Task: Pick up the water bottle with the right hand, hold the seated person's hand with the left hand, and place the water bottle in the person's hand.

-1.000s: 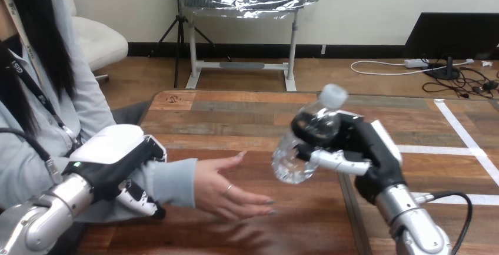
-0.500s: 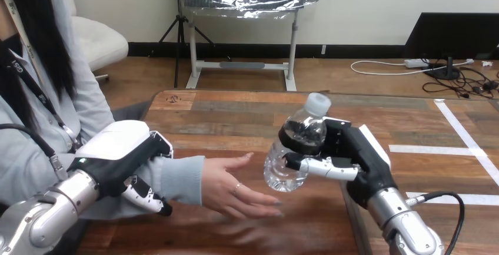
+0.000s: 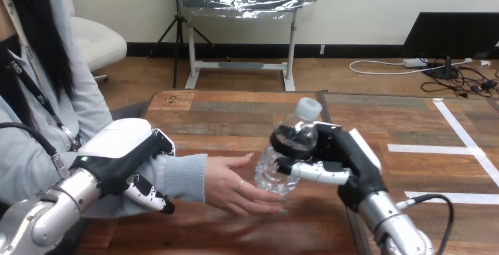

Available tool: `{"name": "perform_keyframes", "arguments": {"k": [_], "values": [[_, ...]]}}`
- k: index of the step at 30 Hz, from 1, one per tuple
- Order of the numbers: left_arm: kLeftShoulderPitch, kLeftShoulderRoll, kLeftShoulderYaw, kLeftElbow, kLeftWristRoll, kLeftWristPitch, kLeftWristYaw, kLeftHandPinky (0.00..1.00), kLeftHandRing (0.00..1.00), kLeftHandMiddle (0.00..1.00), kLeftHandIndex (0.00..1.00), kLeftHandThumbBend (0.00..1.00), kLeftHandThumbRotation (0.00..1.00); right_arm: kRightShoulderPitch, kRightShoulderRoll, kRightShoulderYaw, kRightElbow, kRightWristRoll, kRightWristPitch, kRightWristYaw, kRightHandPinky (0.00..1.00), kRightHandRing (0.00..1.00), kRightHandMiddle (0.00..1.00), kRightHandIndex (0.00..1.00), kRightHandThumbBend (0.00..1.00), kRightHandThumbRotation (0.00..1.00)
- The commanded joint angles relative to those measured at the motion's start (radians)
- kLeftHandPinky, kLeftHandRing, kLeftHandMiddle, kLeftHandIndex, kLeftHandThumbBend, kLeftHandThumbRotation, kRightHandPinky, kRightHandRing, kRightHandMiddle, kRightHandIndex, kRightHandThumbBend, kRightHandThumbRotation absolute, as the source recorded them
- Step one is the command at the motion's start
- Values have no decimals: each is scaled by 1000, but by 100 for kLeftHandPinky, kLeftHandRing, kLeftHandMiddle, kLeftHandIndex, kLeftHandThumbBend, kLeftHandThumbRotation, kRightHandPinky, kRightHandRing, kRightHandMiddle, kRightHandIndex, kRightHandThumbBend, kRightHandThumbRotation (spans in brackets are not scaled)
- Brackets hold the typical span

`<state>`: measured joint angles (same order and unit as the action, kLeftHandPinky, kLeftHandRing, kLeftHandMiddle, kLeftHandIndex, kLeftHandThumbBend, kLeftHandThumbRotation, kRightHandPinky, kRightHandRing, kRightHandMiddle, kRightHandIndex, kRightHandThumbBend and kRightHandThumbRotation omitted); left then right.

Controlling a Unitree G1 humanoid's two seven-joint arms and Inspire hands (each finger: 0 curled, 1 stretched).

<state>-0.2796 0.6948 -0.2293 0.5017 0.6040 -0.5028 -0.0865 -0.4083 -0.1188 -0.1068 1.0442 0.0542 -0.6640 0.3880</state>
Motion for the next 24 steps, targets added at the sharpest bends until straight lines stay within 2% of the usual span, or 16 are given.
{"name": "perform_keyframes", "arguments": {"k": [1, 16, 24], "values": [[-90, 3, 23, -47, -8, -8, 18, 17, 23, 30, 29, 86, 0, -119, 18, 10, -5, -3, -43, -8, 22, 28, 38, 44, 66, 0], [-100, -14, 20, -25, -17, -26, 23, 17, 22, 29, 28, 88, 0, -113, 40, 38, 2, -35, -47, -27, 22, 27, 37, 44, 66, 0], [-100, -22, 19, -29, -17, -16, 18, 17, 22, 29, 28, 88, 0, -107, 55, 55, 6, -56, -51, -38, 21, 26, 36, 44, 67, 0]]}}
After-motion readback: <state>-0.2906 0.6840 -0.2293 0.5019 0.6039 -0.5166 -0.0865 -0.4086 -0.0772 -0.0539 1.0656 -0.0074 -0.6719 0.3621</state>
